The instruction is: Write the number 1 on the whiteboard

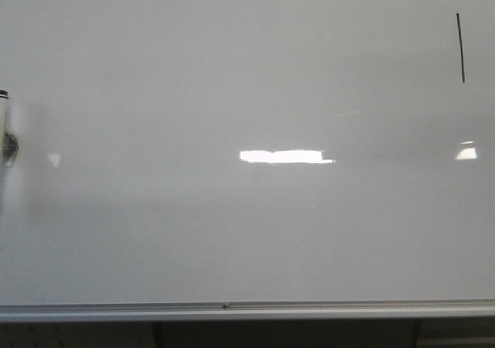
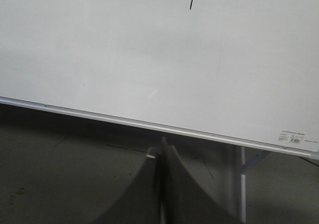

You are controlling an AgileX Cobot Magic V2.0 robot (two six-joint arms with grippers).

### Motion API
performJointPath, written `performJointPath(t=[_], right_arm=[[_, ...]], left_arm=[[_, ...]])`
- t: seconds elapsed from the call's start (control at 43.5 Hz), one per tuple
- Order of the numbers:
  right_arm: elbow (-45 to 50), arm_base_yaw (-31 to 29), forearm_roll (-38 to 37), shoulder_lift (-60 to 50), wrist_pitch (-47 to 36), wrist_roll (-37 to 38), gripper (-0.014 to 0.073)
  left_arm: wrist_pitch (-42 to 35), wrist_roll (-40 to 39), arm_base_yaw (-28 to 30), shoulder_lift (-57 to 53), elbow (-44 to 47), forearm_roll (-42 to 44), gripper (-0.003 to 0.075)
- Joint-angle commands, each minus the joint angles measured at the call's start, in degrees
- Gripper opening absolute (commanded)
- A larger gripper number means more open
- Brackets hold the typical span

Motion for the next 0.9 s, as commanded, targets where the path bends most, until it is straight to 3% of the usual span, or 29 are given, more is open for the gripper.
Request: performJointPath(t=[0.0, 0.299, 0.437, 0.574, 0.712, 0.873], right_arm=[[-1.11, -0.31, 0.45, 0.66, -4.17, 0.16, -0.0069], [-0.96, -0.31, 0.45, 0.66, -4.38, 0.16, -0.0069], [3.83, -0.66, 0.45, -1.85, -8.03, 0.11, -0.0069], [14.55, -0.93, 1.78, -7.49, -21.55, 0.11, -0.0069], [28.65, -0.93, 1.79, -14.11, -40.68, 0.11, -0.0069], [40.13, -0.93, 1.79, -19.31, -54.54, 0.11, -0.0069]], left_arm=[[-5.04, -0.61, -0.02, -1.01, 1.36, -0.09, -0.0020], [-5.04, -0.61, -0.02, -1.01, 1.36, -0.09, -0.0020], [-5.04, -0.61, -0.02, -1.01, 1.36, -0.09, -0.0020], [-5.04, -0.61, -0.02, -1.01, 1.36, -0.09, -0.0020], [-5.04, -0.61, -0.02, -1.01, 1.36, -0.09, -0.0020], [-5.04, -0.61, -0.02, -1.01, 1.36, -0.09, -0.0020]])
